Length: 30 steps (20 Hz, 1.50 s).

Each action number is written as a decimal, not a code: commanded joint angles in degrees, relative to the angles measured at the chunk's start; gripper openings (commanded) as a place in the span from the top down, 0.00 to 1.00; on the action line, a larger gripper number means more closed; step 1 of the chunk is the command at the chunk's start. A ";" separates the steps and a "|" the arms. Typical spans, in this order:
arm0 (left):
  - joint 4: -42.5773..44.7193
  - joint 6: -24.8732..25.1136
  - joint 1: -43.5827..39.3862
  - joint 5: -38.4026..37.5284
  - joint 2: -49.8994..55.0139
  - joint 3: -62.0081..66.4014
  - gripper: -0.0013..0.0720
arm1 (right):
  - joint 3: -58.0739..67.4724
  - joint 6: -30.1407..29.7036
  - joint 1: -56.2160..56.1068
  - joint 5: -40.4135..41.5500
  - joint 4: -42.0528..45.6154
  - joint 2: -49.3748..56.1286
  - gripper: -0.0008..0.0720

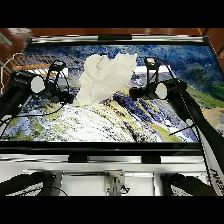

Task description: Fold the shirts.

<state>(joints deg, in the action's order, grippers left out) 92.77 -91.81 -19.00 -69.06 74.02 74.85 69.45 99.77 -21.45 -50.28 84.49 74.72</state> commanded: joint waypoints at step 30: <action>-19.87 0.00 -0.04 27.85 1.38 0.07 0.50 | 0.07 -5.27 -0.02 -6.49 14.88 0.04 0.18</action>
<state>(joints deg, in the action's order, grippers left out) 76.23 -91.83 -19.03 -47.88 75.02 74.85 69.45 94.30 -21.45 -55.66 97.30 74.72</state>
